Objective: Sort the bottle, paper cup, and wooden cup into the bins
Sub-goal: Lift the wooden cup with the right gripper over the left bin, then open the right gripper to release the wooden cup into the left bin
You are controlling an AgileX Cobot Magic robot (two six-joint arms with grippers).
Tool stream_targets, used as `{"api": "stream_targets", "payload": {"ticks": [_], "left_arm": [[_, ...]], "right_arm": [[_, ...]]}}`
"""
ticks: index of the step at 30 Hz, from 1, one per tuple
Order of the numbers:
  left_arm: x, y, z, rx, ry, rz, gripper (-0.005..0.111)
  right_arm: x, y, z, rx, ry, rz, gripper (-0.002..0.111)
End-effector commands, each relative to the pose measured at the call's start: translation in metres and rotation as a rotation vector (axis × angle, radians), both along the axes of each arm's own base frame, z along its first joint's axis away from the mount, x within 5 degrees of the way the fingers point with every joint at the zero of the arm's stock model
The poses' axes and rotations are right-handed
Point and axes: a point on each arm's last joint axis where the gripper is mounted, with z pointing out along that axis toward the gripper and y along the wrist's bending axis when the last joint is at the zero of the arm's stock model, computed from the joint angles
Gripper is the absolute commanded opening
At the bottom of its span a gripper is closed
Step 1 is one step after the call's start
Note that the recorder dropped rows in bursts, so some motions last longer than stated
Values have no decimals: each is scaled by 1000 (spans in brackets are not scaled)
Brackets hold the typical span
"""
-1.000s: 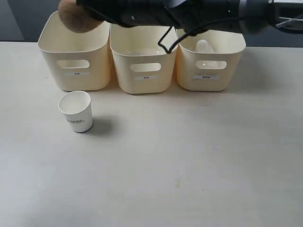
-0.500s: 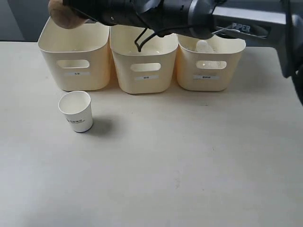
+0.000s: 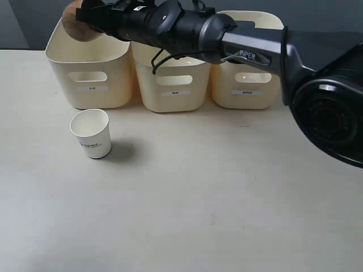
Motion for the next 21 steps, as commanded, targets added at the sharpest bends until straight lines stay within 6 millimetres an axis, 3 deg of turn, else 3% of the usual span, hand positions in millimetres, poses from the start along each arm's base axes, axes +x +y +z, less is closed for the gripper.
{"api": "stream_targets", "payload": {"ticks": [1,16,19,21], "left_arm": [[0,0,0,-7,-4,-3,0],[0,0,0,-7,-4,-3,0],[0,0,0,-7,-4,-3,0],[0,0,0,-7,-4,-3,0]], "right_arm": [[3,0,1,-21,-44,-11,1],[0,2,-2,-101,-67,54,1],[0,2,-3,-102,-63,58,14],[0,2,-3,-101,-62,58,35]]}}
